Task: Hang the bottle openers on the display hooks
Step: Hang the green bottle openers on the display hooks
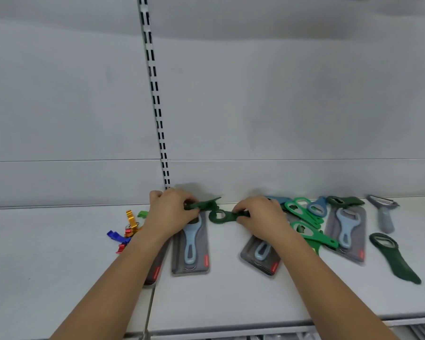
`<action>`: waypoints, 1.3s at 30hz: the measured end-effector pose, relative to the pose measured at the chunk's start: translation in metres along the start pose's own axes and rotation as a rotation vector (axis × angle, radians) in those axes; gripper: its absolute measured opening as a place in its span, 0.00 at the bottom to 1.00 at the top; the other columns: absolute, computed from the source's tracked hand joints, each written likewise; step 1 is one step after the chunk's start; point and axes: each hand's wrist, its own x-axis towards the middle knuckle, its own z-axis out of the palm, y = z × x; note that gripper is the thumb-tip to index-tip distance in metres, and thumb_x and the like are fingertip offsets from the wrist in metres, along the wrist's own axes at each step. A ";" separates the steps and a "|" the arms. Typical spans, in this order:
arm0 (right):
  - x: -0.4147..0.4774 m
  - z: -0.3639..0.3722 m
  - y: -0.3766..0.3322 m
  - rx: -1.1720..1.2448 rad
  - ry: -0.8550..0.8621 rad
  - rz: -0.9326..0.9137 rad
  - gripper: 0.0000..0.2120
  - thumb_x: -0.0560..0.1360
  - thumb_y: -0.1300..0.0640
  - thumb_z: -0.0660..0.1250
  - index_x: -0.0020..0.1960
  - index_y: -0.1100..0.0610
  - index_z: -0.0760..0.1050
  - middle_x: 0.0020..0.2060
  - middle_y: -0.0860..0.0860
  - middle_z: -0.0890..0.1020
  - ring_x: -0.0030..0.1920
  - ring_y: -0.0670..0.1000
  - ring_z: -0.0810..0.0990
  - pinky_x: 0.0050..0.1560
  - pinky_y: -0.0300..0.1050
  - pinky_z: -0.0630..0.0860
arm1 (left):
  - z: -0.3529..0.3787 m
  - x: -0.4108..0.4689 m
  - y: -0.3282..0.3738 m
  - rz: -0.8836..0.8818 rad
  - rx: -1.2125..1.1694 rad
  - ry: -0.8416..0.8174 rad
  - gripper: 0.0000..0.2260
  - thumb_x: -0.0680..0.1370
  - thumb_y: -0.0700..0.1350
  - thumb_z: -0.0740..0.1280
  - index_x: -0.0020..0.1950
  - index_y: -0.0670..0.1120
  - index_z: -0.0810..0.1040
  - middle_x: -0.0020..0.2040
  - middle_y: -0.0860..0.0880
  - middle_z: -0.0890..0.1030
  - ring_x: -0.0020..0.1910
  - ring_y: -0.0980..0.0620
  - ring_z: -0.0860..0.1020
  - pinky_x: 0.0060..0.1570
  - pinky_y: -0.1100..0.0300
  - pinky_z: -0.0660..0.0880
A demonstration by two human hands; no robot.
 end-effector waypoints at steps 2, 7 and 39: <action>-0.004 0.000 0.002 0.051 0.034 -0.019 0.12 0.79 0.51 0.66 0.60 0.45 0.81 0.55 0.46 0.83 0.59 0.51 0.77 0.57 0.48 0.74 | -0.005 -0.003 -0.001 -0.067 -0.199 0.000 0.05 0.75 0.54 0.71 0.45 0.54 0.83 0.40 0.55 0.83 0.45 0.54 0.79 0.55 0.53 0.70; -0.015 -0.003 0.009 0.154 0.157 0.057 0.10 0.81 0.53 0.61 0.52 0.50 0.82 0.44 0.48 0.85 0.46 0.52 0.82 0.46 0.50 0.79 | -0.026 -0.024 0.009 -0.221 -0.718 0.078 0.03 0.74 0.44 0.73 0.41 0.51 0.83 0.36 0.53 0.83 0.35 0.57 0.80 0.36 0.61 0.77; -0.125 0.077 -0.353 1.576 -0.656 -0.124 0.10 0.79 0.69 0.64 0.59 0.64 0.70 0.48 0.63 0.86 0.48 0.65 0.86 0.45 0.52 0.84 | -0.187 -0.339 -0.166 -0.656 -1.066 0.582 0.16 0.74 0.29 0.71 0.58 0.44 0.80 0.48 0.44 0.86 0.37 0.54 0.81 0.35 0.63 0.74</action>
